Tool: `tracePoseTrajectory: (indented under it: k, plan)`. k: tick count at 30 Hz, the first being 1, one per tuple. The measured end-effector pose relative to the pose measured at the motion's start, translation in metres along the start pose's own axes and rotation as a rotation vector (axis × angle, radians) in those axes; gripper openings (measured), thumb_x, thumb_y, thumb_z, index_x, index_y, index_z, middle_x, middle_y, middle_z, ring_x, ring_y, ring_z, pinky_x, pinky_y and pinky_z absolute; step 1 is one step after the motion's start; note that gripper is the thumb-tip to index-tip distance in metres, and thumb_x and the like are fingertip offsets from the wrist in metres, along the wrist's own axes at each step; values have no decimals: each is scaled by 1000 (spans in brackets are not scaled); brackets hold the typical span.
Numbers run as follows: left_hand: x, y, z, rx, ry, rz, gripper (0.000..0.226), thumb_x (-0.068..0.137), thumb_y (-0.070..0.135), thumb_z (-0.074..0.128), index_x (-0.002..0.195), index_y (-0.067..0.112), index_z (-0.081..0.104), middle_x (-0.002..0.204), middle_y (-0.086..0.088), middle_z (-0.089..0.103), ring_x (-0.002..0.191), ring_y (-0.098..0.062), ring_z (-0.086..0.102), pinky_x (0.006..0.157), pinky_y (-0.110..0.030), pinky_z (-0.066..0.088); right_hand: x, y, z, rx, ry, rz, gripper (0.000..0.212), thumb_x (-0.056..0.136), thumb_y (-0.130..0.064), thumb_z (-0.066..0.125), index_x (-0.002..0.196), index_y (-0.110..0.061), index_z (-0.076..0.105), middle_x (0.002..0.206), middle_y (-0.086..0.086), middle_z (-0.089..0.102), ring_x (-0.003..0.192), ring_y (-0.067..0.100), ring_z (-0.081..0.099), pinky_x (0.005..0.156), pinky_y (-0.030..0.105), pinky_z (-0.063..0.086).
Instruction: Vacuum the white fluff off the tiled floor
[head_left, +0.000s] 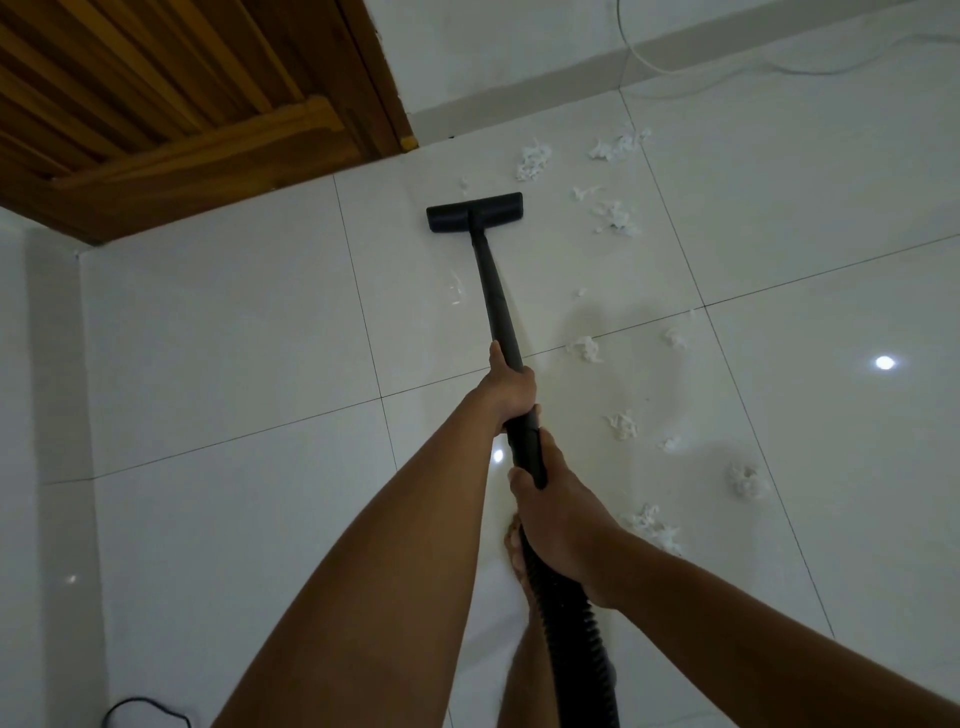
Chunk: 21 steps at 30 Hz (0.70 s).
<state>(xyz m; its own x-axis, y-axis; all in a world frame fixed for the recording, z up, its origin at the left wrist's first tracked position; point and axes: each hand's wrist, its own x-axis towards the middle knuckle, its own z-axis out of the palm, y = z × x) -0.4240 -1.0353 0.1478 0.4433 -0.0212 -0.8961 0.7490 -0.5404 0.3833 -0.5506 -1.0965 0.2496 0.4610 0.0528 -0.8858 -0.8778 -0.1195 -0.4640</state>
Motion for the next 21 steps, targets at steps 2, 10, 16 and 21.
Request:
tracePoseTrajectory:
  k: [2, 10, 16, 21]
  plan:
    - [8, 0, -1, 5, 5, 9, 71, 107, 30, 34, 158, 40, -14, 92, -8, 61, 73, -16, 60, 80, -37, 60, 8, 0, -1, -16, 5, -15, 58, 108, -32, 37, 154, -52, 9, 77, 13, 60, 43, 13, 56, 43, 23, 49]
    - [34, 7, -5, -6, 13, 37, 70, 108, 30, 32, 158, 41, -15, 98, -10, 61, 71, -16, 59, 79, -36, 58, 33, -6, -4, -52, 20, -52, 58, 109, -32, 36, 156, -49, 7, 76, 10, 59, 41, 9, 54, 39, 18, 45]
    - [49, 19, -16, 31, 32, 53, 69, 109, 30, 31, 158, 40, -15, 115, -15, 64, 86, -21, 65, 96, -43, 57, 53, -18, -1, -28, 21, -52, 60, 108, -33, 36, 155, -53, 5, 78, 11, 59, 43, 9, 56, 40, 19, 47]
    - [59, 33, -28, 27, 33, 47, 68, 108, 30, 31, 158, 40, -14, 95, -6, 62, 71, -14, 60, 65, -32, 57, 68, -30, 0, -30, 33, -42, 59, 108, -35, 37, 155, -54, 6, 86, 11, 64, 53, 12, 62, 40, 19, 49]
